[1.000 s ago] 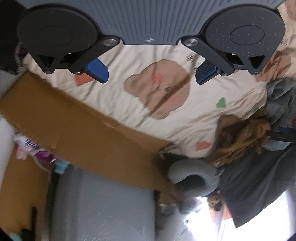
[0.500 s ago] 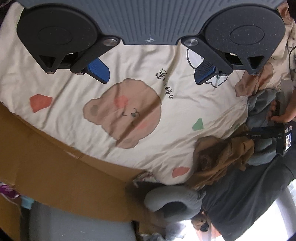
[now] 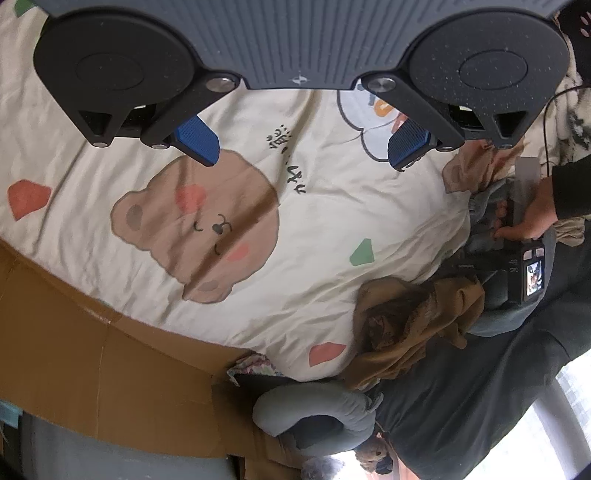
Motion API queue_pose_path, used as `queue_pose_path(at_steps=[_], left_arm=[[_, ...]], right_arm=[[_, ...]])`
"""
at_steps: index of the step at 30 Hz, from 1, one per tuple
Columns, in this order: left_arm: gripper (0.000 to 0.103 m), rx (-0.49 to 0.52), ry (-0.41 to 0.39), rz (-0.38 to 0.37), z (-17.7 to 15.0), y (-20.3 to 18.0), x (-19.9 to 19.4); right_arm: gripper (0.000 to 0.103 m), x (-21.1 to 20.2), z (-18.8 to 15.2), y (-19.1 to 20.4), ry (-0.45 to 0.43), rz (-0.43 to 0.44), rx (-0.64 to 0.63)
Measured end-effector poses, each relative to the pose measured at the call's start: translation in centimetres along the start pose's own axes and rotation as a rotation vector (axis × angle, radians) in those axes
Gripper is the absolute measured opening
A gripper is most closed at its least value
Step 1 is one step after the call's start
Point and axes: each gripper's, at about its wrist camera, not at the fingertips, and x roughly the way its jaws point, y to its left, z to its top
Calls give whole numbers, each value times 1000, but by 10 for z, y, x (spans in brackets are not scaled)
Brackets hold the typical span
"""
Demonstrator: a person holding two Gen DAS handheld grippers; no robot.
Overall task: Fold clothes
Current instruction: 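Grasp the brown shirt edge with the left tool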
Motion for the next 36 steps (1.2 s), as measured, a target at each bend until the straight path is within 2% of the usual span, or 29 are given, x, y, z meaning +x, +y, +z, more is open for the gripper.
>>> queue_pose_path(at_steps=[2,5,10,14,25,26,29,36], left_arm=[[14,7,-2,-13,-1,1,-3],[10,12,-11,-43,-4,2,-14],[9,-8,-37,-93,-9,0,-38],[8,-50,-32,-125,-9,0,-57],[8,-110,-65,-274,-18,-11,-120],[8,-99,-60,-278,-19,-12,-121],[8,-154,-31,-288,-23,-10,-123],[8,-101,2,-319,-37,-20,-147]], right_arm=[[100,3,-1,1,7,22,12],[100,5,-2,4,17,35,8],[100,0,0,2,5,61,6],[100,5,5,-2,-18,97,72],[100,-6,4,27,-55,168,116],[99,-5,4,31,-55,173,116],[99,-4,5,38,-67,195,113],[99,-3,-4,40,-100,222,219]])
